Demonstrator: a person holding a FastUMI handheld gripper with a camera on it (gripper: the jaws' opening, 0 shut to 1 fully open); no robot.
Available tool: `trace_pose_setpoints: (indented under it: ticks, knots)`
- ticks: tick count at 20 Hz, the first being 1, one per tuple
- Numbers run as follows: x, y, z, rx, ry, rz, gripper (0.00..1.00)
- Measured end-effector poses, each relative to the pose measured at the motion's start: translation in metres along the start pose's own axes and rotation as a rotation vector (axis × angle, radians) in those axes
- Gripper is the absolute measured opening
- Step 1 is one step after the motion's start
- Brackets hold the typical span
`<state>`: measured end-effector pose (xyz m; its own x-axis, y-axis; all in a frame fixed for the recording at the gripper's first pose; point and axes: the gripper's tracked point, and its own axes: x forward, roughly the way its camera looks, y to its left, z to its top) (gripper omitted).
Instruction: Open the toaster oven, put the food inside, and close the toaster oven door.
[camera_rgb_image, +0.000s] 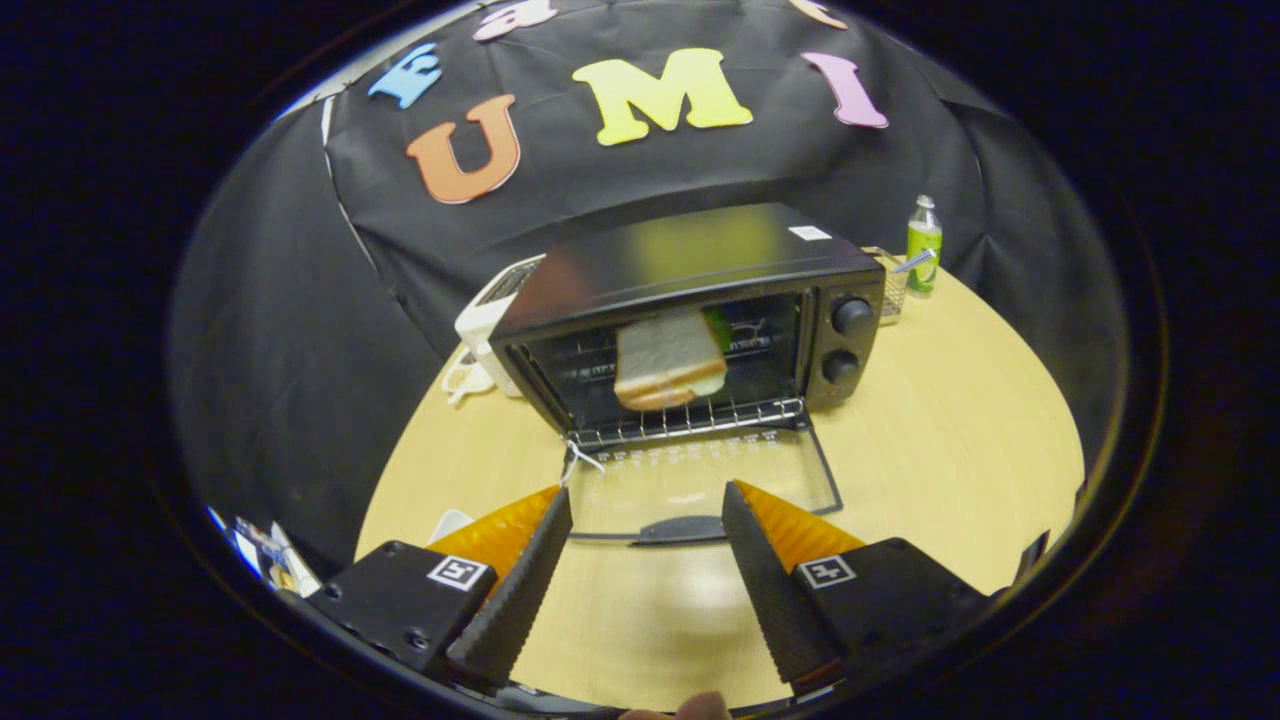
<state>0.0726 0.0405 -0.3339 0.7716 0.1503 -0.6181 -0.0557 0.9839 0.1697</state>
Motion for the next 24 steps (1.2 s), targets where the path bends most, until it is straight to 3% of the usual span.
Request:
trace_pose_setpoints:
  ticks: [9, 16, 20, 24]
  knots:
    - [0.051, -0.032, -0.089, -0.038, 0.117, -0.116, 0.98]
    - [0.091, -0.039, -0.096, -0.058, 0.128, -0.184, 0.98]
    - [0.092, -0.04, -0.095, -0.082, 0.136, -0.223, 0.98]
    - [0.076, -0.036, -0.083, -0.098, 0.096, -0.206, 0.98]
